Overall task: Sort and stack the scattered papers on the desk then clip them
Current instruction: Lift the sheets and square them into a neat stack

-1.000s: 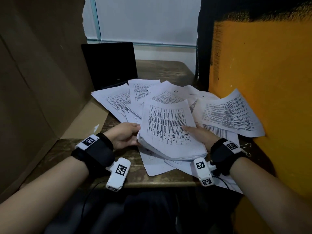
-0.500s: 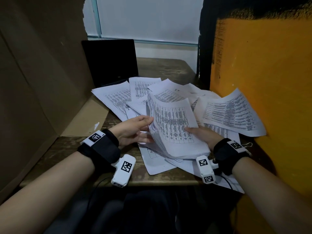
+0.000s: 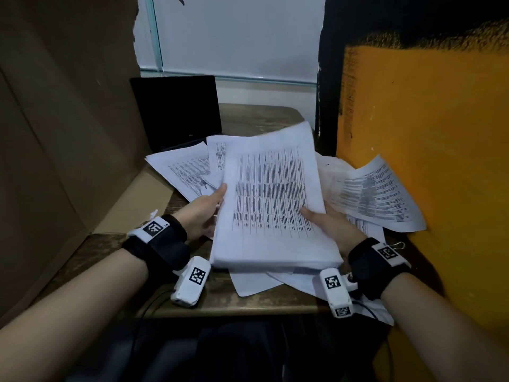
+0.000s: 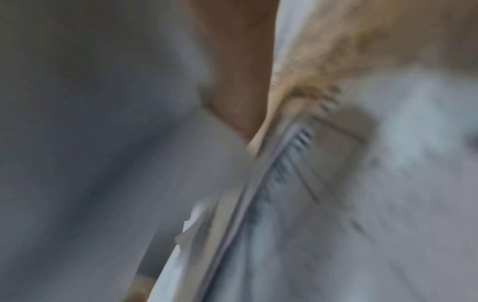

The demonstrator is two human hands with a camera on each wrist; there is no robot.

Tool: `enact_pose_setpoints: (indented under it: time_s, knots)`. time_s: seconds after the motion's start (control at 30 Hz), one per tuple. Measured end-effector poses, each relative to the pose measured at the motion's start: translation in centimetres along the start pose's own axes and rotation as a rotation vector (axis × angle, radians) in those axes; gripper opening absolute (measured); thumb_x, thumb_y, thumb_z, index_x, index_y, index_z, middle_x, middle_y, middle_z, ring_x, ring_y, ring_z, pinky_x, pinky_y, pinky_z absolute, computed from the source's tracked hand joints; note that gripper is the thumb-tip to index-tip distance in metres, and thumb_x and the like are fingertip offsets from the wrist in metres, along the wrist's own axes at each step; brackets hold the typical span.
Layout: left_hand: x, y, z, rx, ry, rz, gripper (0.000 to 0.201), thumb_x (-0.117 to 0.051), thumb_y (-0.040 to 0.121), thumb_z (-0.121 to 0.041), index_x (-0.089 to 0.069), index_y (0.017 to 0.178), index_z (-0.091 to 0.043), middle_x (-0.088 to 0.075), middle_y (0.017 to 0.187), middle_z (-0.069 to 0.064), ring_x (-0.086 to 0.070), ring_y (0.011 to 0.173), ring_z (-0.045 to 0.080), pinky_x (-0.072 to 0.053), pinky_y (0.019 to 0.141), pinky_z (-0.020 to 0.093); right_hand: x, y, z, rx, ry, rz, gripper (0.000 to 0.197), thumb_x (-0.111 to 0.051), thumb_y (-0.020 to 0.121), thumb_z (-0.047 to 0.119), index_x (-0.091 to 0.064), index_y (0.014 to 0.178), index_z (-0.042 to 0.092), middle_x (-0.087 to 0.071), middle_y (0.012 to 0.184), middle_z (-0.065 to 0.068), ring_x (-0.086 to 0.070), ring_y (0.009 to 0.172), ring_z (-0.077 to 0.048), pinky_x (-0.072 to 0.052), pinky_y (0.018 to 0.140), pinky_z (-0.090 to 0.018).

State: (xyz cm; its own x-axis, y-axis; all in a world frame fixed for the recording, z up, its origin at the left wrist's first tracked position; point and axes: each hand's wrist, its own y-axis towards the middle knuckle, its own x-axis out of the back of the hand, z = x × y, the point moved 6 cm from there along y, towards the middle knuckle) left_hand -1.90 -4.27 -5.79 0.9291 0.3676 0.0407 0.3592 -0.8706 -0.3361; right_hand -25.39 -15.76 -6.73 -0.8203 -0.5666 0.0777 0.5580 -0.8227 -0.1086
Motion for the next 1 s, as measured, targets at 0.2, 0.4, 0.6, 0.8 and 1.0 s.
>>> enact_pose_setpoints:
  time_s: [0.2, 0.4, 0.6, 0.8, 1.0]
  knots:
    - [-0.3, -2.1, -7.5, -0.676, 0.134, -0.416, 0.037, -0.038, 0.101, -0.028, -0.039, 0.131, -0.006, -0.057, 0.119, -0.001, -0.056, 0.107, 0.013, -0.043, 0.093, 0.026, -2.2, -1.4, 9.9, 0.391, -0.110, -0.035, 0.042, -0.061, 0.094, 0.020, -0.039, 0.128, 0.034, -0.057, 0.116, 0.023, -0.059, 0.102, 0.011, -0.049, 0.087, -0.013]
    - [-1.7, -7.6, -11.8, -1.119, 0.018, -0.515, 0.015, -0.046, 0.100, -0.019, -0.044, 0.114, -0.014, -0.051, 0.092, -0.022, -0.052, 0.079, -0.022, -0.037, 0.071, -0.001, -3.0, -3.7, 14.5, 0.687, -0.120, -0.224, 0.037, -0.056, 0.098, 0.017, -0.038, 0.115, 0.045, -0.042, 0.110, 0.041, -0.045, 0.097, 0.032, -0.036, 0.085, 0.004]
    - [-1.1, -1.3, -4.4, -0.465, 0.141, 0.028, 0.035, -0.073, 0.079, -0.038, -0.065, 0.105, -0.016, -0.071, 0.101, -0.002, -0.068, 0.093, 0.013, -0.052, 0.090, 0.035, -3.5, -2.4, 5.4, 0.238, -0.190, -0.034, 0.037, -0.065, 0.092, 0.022, -0.051, 0.125, 0.023, -0.058, 0.114, 0.017, -0.058, 0.101, 0.002, -0.042, 0.089, -0.010]
    - [-0.1, -1.2, -5.8, -0.475, -0.139, -0.224, 0.010, -0.062, 0.091, -0.017, -0.058, 0.087, -0.009, -0.062, 0.082, 0.008, -0.060, 0.076, 0.023, -0.052, 0.083, 0.039, -1.5, -0.2, 3.5, 0.049, 0.112, -0.118, 0.043, -0.070, 0.086, 0.035, -0.063, 0.124, 0.016, -0.069, 0.121, -0.003, -0.066, 0.109, -0.020, -0.053, 0.095, -0.038]
    - [-2.2, -0.9, -3.3, -0.264, -0.588, -0.146, 0.034, -0.060, 0.093, -0.015, -0.053, 0.123, -0.001, -0.064, 0.122, 0.014, -0.063, 0.110, 0.031, -0.050, 0.095, 0.050, -4.4, -0.5, 3.2, -0.090, 0.602, 0.046, 0.028, -0.059, 0.094, 0.017, -0.060, 0.122, 0.013, -0.071, 0.115, -0.009, -0.066, 0.106, -0.025, -0.055, 0.092, -0.040]
